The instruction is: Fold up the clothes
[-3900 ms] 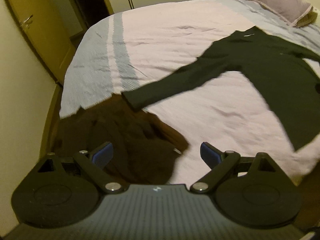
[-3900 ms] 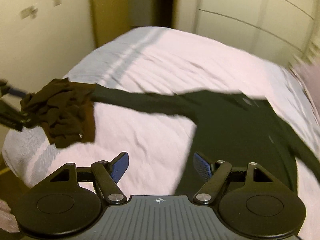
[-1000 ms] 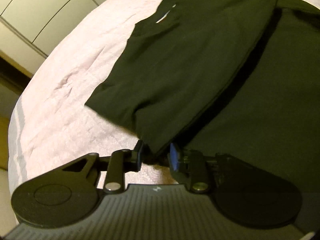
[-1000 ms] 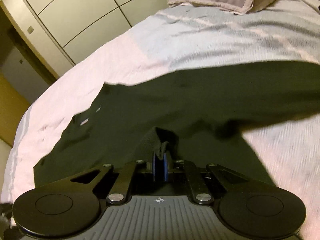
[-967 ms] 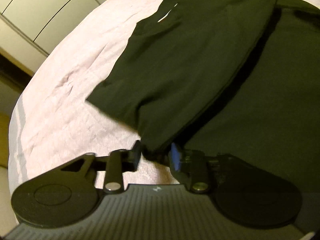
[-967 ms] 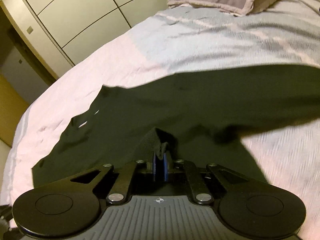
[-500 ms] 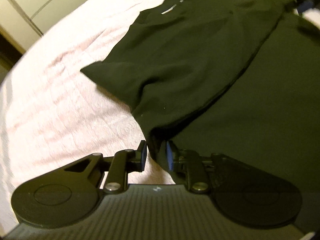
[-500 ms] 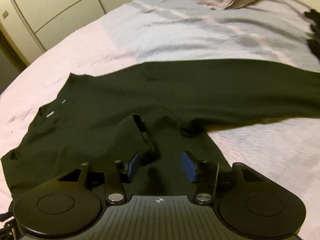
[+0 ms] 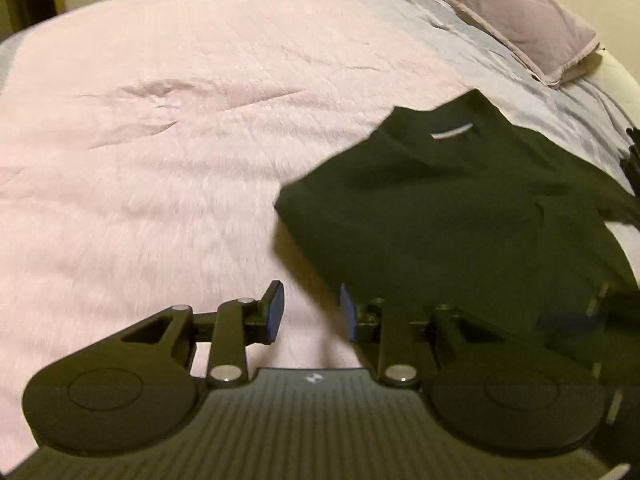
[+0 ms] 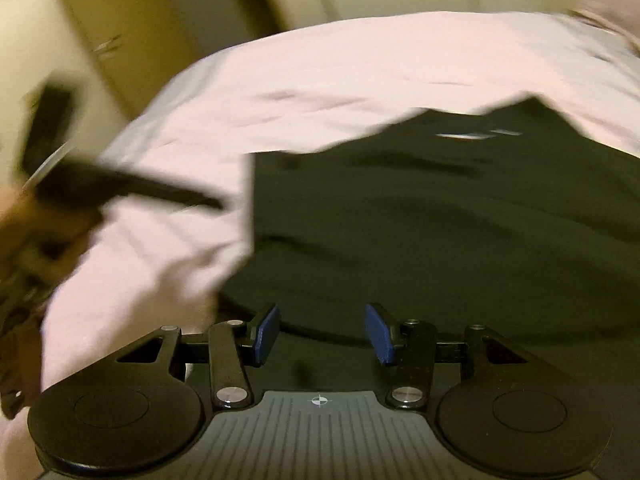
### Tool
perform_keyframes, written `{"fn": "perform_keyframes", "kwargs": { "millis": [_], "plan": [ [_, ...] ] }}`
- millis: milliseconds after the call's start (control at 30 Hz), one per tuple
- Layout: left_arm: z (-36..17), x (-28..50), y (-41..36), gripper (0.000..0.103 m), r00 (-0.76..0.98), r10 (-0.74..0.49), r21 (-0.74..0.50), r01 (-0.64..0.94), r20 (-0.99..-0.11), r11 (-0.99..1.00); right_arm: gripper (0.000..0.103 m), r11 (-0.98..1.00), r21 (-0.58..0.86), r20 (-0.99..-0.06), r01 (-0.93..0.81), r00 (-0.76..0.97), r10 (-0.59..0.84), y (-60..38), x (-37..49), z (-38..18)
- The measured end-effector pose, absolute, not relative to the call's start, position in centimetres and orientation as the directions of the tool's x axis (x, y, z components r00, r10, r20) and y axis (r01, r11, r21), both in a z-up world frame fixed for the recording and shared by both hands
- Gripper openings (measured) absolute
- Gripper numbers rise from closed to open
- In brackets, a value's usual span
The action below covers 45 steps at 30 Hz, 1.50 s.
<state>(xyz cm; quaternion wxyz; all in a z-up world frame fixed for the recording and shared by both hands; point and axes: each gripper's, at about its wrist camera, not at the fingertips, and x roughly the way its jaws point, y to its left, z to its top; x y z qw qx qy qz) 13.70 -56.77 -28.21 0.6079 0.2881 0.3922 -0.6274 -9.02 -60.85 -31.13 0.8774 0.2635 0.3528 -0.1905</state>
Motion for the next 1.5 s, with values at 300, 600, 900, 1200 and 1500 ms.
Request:
{"fn": "perform_keyframes", "kwargs": {
  "millis": [300,600,900,1200,1500],
  "plan": [
    [-32.0,16.3,-62.5,0.0,-0.111,-0.487,-0.112,0.993,-0.867,-0.026,0.051,0.913,0.107,-0.758,0.393,0.627,-0.181,-57.0,-2.2,-33.2],
    [-34.1,16.3,-63.8,0.0,-0.101,-0.469,-0.077,0.995,-0.878,-0.07,0.051,0.957,0.028,-0.775,0.289,0.61,-0.162,-54.5,-2.0,-34.1],
    [-34.3,16.2,-64.1,0.0,-0.088,-0.474,-0.062,0.996,-0.876,-0.071,0.034,0.936,0.11,-0.836,0.334,0.541,-0.095,-53.9,-2.3,-35.7],
    [-28.6,14.2,-58.4,0.009,-0.076,-0.537,-0.028,0.995,-0.84,-0.097,0.034,0.844,0.124,-0.856,0.522,0.486,-0.175,-53.9,-9.5,-32.0],
    [-28.9,5.2,-52.6,0.02,-0.1,-0.481,0.046,0.958,-0.871,-0.283,0.044,0.553,0.097,-0.872,0.827,0.338,-0.353,-56.3,-23.0,-28.2]
  ]
}}
